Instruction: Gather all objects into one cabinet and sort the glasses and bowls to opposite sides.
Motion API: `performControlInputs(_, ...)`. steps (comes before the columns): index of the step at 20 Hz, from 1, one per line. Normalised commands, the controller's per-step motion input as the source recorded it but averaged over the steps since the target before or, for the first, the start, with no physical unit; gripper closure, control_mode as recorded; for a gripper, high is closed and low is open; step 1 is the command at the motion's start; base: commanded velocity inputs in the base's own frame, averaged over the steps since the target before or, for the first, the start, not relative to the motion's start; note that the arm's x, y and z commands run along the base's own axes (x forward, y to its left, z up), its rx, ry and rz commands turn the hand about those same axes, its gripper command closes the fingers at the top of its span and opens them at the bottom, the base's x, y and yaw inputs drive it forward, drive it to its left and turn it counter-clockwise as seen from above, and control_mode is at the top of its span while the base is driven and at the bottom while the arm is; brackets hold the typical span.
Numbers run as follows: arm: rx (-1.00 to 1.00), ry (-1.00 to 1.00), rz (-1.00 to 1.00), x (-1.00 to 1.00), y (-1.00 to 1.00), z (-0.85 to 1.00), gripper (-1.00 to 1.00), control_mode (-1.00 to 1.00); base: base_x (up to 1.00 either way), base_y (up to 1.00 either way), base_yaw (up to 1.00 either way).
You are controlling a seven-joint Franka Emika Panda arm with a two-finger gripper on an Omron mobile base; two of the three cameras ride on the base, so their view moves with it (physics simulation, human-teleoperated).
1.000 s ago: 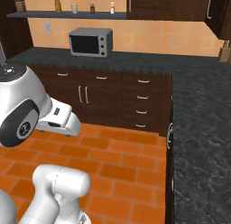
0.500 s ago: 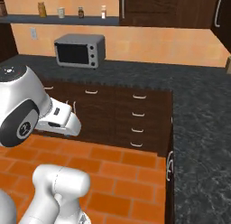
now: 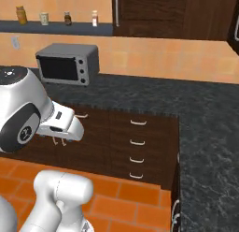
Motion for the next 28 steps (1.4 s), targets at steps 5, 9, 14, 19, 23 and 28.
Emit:
performControlInputs(5, 0.0, 0.0, 0.0, 0.0, 0.0, 0.0, -1.0, 1.0, 0.97, 0.35, 0.0)
performControlInputs(9, 0.0, 0.0, 0.0, 0.0, 0.0, 0.0, -1.0, 1.0, 0.74, 0.97, 0.0)
performControlInputs(14, 0.0, 0.0, 0.0, 0.0, 0.0, 0.0, -1.0, 1.0, 0.59, 1.0, 0.0)
performControlInputs(19, 0.0, 0.0, 0.0, 0.0, 0.0, 0.0, -1.0, 1.0, 0.51, 0.96, 0.0)
performControlInputs(23, 0.0, 0.0, 0.0, 0.0, 0.0, 0.0, -1.0, 1.0, 0.68, 0.56, -0.01)
performControlInputs(28, 0.0, 0.0, 0.0, 0.0, 0.0, 0.0, -1.0, 1.0, 0.65, 0.07, -0.02)
